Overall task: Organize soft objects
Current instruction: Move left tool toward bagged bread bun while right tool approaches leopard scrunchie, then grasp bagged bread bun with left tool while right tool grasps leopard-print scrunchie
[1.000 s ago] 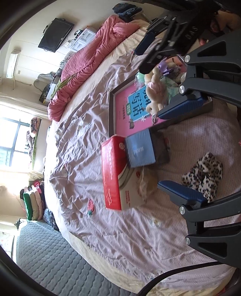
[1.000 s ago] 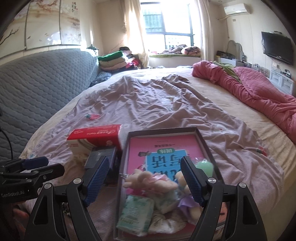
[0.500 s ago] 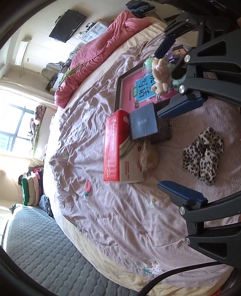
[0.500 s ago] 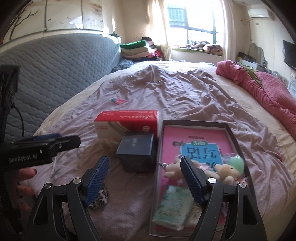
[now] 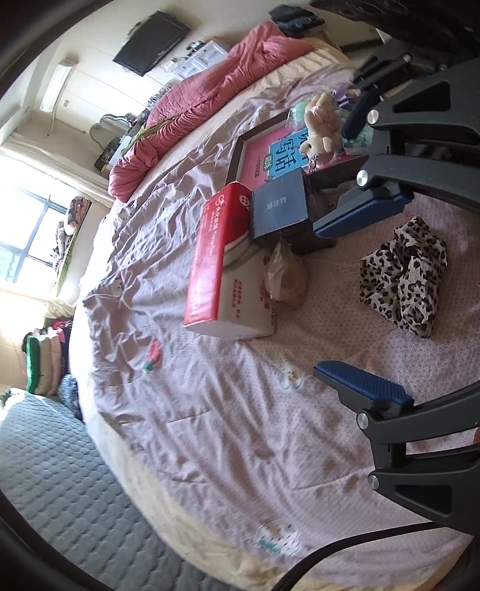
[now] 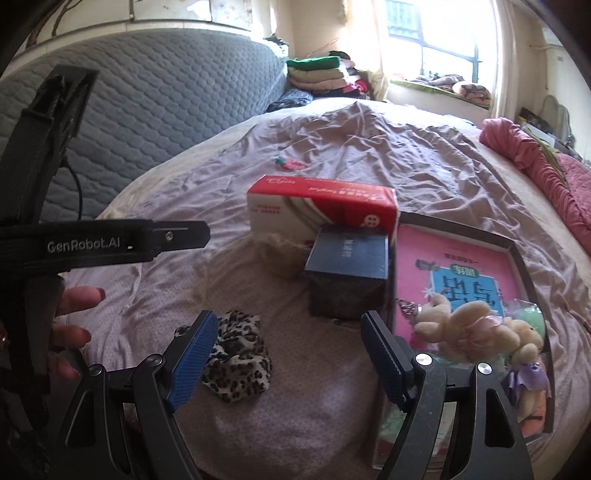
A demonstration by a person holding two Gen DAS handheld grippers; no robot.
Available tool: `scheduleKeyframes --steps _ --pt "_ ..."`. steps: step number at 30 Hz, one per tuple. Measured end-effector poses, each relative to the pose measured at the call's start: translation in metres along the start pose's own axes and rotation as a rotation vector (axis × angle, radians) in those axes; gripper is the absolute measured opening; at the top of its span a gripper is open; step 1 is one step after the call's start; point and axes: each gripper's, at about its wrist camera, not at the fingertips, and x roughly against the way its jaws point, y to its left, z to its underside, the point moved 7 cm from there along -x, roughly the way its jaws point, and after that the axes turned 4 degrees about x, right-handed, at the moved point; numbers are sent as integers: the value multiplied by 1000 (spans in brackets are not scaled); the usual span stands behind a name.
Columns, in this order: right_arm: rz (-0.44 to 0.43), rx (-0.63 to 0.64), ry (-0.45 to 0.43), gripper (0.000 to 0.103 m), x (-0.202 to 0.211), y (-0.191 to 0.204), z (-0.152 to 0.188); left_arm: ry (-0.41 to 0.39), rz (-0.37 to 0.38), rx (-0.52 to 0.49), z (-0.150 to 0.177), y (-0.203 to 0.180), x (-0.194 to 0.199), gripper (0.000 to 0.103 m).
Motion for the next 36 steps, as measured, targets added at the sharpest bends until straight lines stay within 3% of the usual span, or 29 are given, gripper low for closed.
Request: scheduleKeyframes --steps 9,16,21,36 --pt "-73 83 59 81 -31 26 17 62 33 36 -4 8 -32 69" --pt "-143 137 126 81 -62 46 33 102 62 6 -7 1 -56 69" --pt "-149 148 139 81 -77 45 37 119 106 -30 -9 -5 -71 69" --pt "-129 182 115 81 -93 41 31 185 131 -29 -21 -7 -115 69"
